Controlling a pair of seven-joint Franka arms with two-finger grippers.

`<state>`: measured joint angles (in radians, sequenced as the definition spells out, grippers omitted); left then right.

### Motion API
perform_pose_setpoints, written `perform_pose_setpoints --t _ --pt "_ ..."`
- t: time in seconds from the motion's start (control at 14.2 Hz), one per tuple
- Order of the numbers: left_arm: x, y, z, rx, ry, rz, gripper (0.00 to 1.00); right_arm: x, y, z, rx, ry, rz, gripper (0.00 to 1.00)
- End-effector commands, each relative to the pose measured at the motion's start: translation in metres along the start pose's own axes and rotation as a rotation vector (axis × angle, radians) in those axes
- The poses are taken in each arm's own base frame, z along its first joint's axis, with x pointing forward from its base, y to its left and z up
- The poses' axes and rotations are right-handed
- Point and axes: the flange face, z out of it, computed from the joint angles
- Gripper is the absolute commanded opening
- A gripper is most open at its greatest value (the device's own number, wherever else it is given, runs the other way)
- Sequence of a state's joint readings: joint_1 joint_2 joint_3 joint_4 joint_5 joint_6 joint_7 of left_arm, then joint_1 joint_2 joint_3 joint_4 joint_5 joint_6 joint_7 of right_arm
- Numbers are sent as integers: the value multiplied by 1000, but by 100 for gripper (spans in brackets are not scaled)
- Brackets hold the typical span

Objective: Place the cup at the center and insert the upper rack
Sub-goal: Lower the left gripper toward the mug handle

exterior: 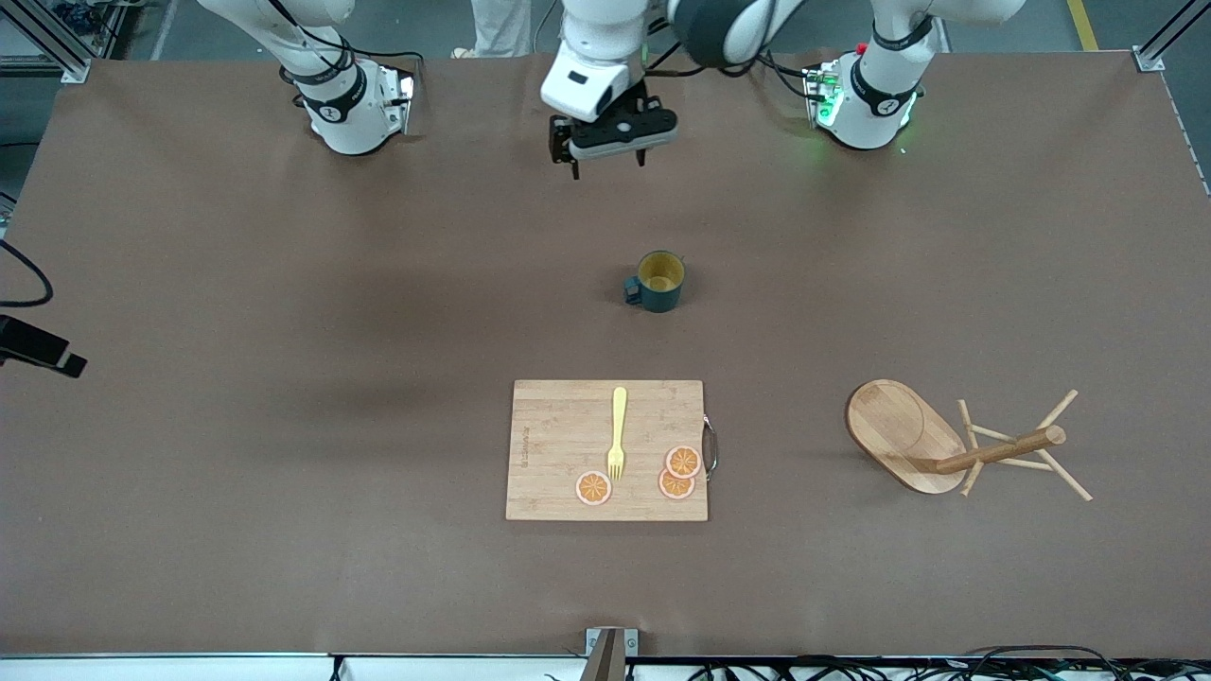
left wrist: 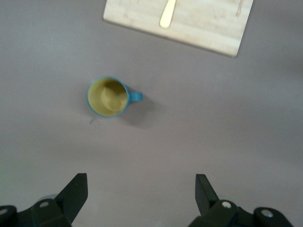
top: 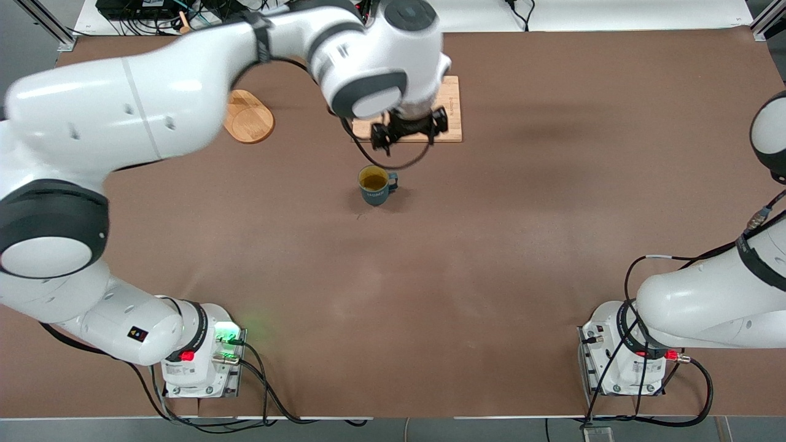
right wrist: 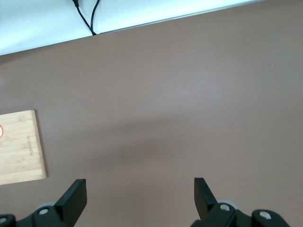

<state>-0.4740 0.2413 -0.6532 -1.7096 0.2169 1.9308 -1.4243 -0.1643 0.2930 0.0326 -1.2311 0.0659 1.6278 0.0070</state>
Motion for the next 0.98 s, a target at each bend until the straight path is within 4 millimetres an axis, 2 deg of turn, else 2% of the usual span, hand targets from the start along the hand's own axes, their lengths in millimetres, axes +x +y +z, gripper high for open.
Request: perform_pose_setpoints --t 0.0,0.21,0.35,0.42,0.56,0.77,0.91 --pt "-22 17 20 16 43 -26 100 -22 1 2 -9 39 -78 100" --pt "-44 27 48 47 118 -78 100 -36 -1 -6 -15 60 -82 100" --pt "-54 32 71 66 150 -106 100 -36 -5 -7 -28 62 -93 100" --pt "-67 36 84 74 171 -114 100 -36 -9 -7 -34 60 -102 100" --pt "-80 40 104 87 208 -118 100 -37 -15 -8 -48 61 -106 100" --pt "-92 35 128 100 285 -123 100 -39 -24 -13 -52 67 -119 100" --pt "-94 28 150 100 353 -198 100 -42 -27 -15 -51 54 -122 100"
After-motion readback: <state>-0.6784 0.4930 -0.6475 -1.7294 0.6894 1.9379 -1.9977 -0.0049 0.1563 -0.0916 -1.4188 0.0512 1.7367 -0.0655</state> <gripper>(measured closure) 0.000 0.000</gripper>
